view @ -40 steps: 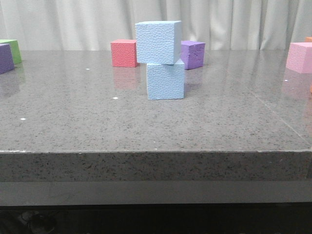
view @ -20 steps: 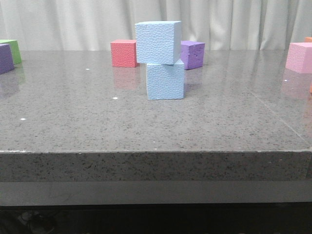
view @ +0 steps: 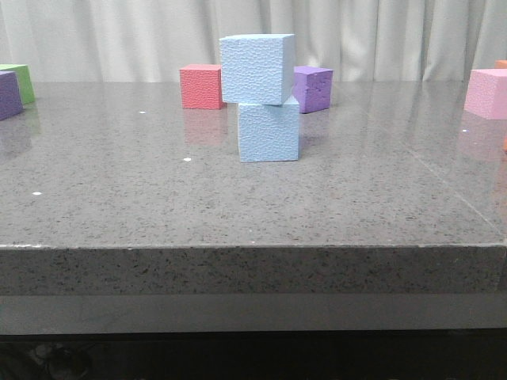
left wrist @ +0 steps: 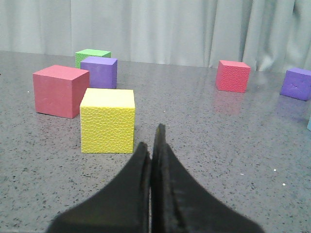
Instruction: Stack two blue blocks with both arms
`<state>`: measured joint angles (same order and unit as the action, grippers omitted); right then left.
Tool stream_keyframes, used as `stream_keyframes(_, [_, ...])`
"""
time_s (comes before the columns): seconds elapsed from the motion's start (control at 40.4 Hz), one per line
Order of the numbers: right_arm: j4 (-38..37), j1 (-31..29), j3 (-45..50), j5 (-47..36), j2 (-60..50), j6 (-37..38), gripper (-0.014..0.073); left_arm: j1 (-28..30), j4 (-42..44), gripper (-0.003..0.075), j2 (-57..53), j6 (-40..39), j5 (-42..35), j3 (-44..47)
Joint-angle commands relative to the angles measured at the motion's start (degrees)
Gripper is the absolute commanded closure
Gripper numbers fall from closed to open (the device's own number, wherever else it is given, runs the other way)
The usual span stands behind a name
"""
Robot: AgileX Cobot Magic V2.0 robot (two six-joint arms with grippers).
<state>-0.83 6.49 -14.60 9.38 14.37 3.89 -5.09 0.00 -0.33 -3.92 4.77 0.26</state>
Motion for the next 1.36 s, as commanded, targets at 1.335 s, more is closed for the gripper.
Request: stream_keyframes(1.335, [-0.3,-4.6,16.1,-11.8,-16.1,-0.5,0.0663,0.1,-0.3,0.0738,-1.2,0.1,-4.8,2.2])
